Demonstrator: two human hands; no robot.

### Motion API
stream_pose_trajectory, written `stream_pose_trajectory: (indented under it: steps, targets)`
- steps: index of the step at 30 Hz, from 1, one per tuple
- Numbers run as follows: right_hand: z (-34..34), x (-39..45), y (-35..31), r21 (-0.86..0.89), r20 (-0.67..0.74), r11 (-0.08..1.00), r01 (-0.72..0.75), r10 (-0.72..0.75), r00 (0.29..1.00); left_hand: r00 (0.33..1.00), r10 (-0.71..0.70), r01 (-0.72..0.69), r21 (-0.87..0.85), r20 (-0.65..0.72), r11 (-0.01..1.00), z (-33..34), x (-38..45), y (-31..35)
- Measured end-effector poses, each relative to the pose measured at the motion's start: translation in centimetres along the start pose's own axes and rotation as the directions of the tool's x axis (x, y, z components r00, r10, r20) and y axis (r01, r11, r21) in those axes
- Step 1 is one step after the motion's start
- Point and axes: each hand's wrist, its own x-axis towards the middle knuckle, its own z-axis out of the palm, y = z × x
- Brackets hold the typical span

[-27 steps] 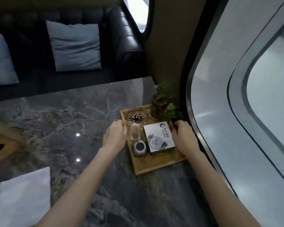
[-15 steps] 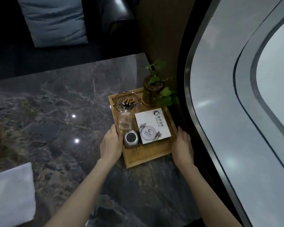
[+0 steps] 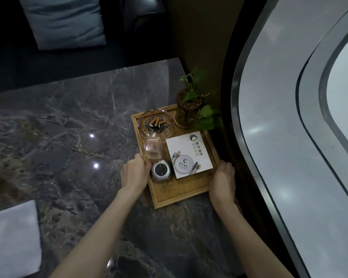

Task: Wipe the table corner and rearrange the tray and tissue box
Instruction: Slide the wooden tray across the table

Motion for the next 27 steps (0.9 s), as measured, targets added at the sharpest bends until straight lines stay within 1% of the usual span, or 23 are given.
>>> stream_pose_trajectory:
  steps: [4,8,12,14,18,21,22,27]
  targets:
    - [0.0,-0.3,0.2,0.022,0.003,1.0,-0.009,0.009,1.0,0.999,0.019,-0.02,0.011,0.036,1.0,-0.1,0.3,0.2]
    - [-0.6,-0.2,0.1,0.017,0.024,1.0,0.001,-0.002,1.0,1.0,0.013,-0.013,-0.005,0.02,1.0,-0.2,0.5,0.1]
    - [-1.2,-0.1,-0.1,0.01,0.05,1.0,0.003,-0.004,0.999,0.999,-0.032,0.033,-0.107,0.017,0.994,0.1,0.4,-0.2]
    - [-1.2,0.1,0.0,0.038,0.037,0.999,0.012,-0.014,0.999,0.998,-0.066,0.068,-0.182,0.016,0.981,0.5,0.2,-0.3]
    - [-1.3,0.6,-0.1,0.139,0.023,0.99,0.013,-0.016,1.0,0.985,-0.17,0.161,-0.365,0.005,0.917,1.2,-0.4,-0.2]
    - [-1.6,1.2,-0.6,0.258,0.083,0.963,-0.077,0.057,0.995,0.976,-0.211,0.173,-0.394,-0.055,0.903,1.6,-0.7,0.1]
    - [-1.6,1.4,-0.7,0.27,0.083,0.959,-0.088,0.068,0.994,0.972,-0.225,0.176,-0.409,-0.073,0.895,1.6,-0.8,0.2]
    - [-1.3,1.2,-0.8,0.239,0.007,0.97,-0.048,0.048,0.999,0.965,-0.241,0.17,-0.451,-0.104,0.876,1.7,-0.9,0.5]
